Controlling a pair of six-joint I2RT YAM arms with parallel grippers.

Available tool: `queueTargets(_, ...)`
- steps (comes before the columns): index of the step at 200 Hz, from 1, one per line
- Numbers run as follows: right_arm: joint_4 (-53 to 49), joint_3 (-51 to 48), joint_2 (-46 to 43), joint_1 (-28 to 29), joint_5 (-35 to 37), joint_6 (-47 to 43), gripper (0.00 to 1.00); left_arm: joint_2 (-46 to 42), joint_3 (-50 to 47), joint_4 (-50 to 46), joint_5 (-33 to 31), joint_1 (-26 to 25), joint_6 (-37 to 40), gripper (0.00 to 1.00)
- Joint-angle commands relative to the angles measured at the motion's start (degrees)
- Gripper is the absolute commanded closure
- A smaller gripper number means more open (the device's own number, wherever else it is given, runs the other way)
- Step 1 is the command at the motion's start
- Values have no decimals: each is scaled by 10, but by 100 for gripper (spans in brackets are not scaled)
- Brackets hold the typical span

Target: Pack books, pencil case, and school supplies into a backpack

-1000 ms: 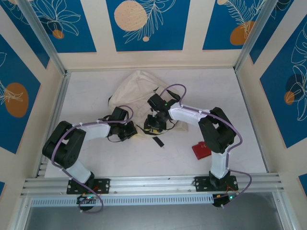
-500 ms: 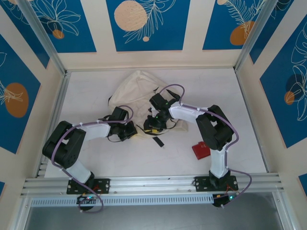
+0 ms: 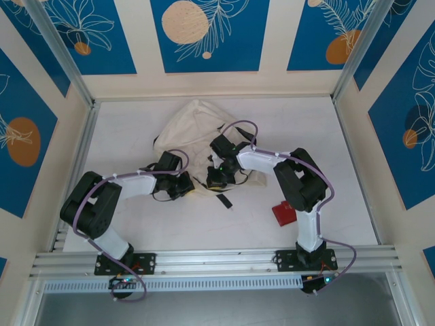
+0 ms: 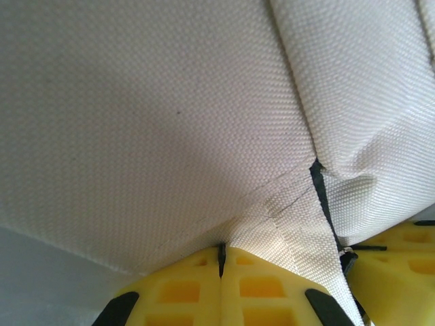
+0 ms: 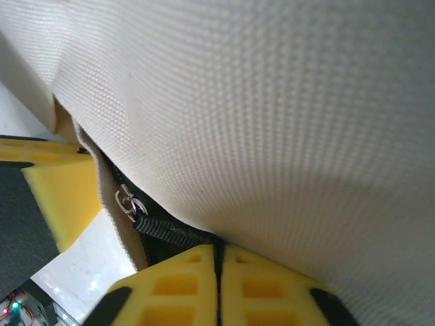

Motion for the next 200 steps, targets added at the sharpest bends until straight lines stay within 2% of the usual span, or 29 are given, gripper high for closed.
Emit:
queueTargets(1, -9, 1, -32, 2, 22, -7, 99, 2, 2, -44, -23, -6, 13, 100)
queueTargets(57, -59, 1, -107, -5, 52, -17, 100, -37, 15, -68, -30, -6, 22, 99)
queueTargets(126, -29, -17, -134, 0, -25, 15, 100, -114, 21, -50, -15, -6, -40, 58)
queueTargets(146, -29, -21, -137, 4, -26, 21, 100, -109, 24, -22, -9, -6, -60, 52)
queueTargets(174, -22, -33, -142, 8, -40, 30, 100, -74, 48, -20, -10, -6, -73, 50)
queueTargets(200, -17, -39, -142, 12, -46, 34, 100, -42, 69, -16, -8, -6, -76, 54)
